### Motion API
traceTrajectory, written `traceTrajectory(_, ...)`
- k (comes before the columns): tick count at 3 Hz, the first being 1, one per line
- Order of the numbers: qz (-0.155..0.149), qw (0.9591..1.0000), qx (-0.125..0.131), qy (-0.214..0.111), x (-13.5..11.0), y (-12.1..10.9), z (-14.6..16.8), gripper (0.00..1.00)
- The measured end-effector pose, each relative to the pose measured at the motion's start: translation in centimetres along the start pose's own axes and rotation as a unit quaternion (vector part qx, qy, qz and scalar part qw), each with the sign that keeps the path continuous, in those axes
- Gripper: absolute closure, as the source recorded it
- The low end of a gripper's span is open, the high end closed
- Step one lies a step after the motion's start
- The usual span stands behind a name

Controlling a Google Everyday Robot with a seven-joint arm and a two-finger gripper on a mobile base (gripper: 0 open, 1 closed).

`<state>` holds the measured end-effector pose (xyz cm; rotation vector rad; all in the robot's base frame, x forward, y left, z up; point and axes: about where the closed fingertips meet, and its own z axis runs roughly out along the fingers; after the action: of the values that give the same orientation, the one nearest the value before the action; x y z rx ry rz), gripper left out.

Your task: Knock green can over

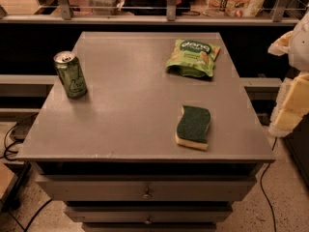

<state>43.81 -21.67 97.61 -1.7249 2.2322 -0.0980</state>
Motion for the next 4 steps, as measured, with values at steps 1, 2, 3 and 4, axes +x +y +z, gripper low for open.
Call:
traceTrajectory(1, 0.0, 1.0, 0.0, 0.0, 0.0, 0.0, 0.0, 0.0)
traceTrajectory(2, -0.001, 1.0, 0.004, -0.007, -0.3, 0.0, -0.2, 0.0)
traceTrajectory(3, -0.002, 0.9988, 0.002, -0.048, -1.5, 0.1, 0.1, 0.0)
traceTrajectory(4, -0.014, 0.9886, -0.006, -0.15, -5.5, 0.2, 1.4, 0.0)
